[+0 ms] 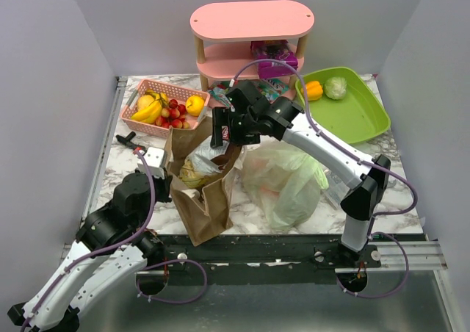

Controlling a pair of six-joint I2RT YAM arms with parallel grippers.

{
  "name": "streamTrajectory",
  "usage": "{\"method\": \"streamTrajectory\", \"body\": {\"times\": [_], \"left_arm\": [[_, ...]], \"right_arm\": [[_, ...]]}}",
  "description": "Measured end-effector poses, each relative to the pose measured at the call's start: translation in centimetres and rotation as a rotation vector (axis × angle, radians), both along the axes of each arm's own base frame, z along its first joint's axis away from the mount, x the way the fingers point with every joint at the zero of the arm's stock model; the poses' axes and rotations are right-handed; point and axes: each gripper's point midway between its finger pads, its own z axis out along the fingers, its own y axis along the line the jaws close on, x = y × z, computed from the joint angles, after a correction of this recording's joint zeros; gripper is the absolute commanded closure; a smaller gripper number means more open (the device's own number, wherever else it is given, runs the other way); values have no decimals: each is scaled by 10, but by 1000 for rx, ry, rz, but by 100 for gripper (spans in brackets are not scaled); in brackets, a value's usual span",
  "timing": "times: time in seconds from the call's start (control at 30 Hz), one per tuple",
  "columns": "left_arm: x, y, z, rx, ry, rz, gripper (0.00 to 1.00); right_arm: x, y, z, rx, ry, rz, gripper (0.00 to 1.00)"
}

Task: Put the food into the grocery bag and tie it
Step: Adjust the snack in the grocery bag.

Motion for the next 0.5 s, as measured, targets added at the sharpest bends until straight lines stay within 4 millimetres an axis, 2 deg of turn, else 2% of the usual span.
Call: {"method": "streamTrajectory", "body": {"times": [0.13,0.2,0.27,0.33,0.4,0.5], "left_arm": [[-1,0,1,-7,-7,-4,100],[-2,1,1,-9,-9,-4,100],[-3,1,1,-13,-13,-5,100],[-3,1,2,-16,-14,-8,100],[-3,0,2,-18,-14,-11,100],[-4,0,2,-20,-16,-12,100]], "right_arm": [[-3,4,-13,-12,36,18,14],[-6,3,-20,-24,51,23,22],[-9,3,-29,-38,68,29,36],[-11,3,-34,-47,77,33,63],[-12,3,-37,-54,80,42,82],[-12,4,-34,-53,67,57,99]]}}
